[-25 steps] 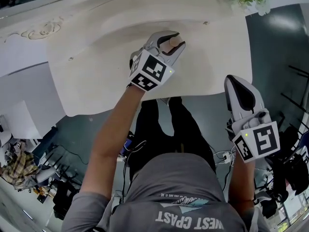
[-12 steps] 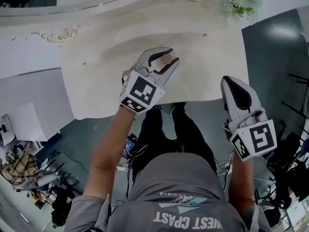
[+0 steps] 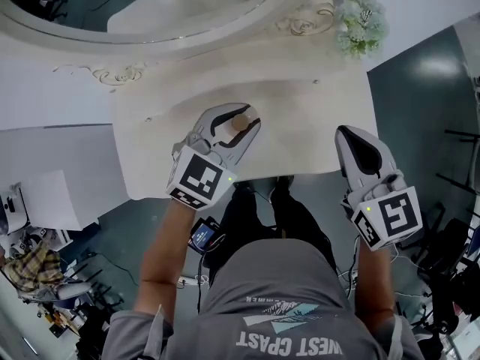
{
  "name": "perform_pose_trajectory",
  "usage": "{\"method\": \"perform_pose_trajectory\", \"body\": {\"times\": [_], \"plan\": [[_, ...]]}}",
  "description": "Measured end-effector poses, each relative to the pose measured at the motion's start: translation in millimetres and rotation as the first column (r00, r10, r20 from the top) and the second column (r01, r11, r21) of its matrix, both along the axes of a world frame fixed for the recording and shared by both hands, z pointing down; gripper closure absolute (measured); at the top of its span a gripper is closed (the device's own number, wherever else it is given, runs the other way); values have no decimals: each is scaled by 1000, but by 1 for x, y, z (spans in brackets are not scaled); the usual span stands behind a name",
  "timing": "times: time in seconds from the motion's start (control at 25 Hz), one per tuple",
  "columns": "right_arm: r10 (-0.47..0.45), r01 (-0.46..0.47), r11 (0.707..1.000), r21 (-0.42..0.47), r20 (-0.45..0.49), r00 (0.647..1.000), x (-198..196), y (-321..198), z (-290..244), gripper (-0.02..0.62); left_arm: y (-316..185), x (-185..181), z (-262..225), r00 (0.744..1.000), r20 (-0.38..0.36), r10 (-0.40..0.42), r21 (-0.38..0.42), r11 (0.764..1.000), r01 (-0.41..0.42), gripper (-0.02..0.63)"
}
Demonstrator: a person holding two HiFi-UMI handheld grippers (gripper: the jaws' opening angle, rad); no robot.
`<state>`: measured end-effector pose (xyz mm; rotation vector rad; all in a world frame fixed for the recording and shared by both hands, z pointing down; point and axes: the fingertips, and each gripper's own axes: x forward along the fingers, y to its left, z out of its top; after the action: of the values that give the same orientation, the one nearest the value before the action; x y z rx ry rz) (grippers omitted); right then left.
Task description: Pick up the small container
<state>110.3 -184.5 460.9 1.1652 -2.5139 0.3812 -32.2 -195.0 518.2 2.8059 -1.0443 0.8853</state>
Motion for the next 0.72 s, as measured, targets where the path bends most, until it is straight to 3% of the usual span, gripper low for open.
{"method": "perform_pose_trajectory", "body": {"times": [0.24, 0.72], "plan": [[-16, 16, 999, 35, 9, 1000, -9, -1, -26, 594, 14, -12, -43, 1000, 0, 1, 18, 1000, -1, 492], [-74, 71, 992, 108, 27, 997, -40, 4, -71, 594, 44, -43, -117, 998, -29, -51, 135, 989, 55, 492]]}}
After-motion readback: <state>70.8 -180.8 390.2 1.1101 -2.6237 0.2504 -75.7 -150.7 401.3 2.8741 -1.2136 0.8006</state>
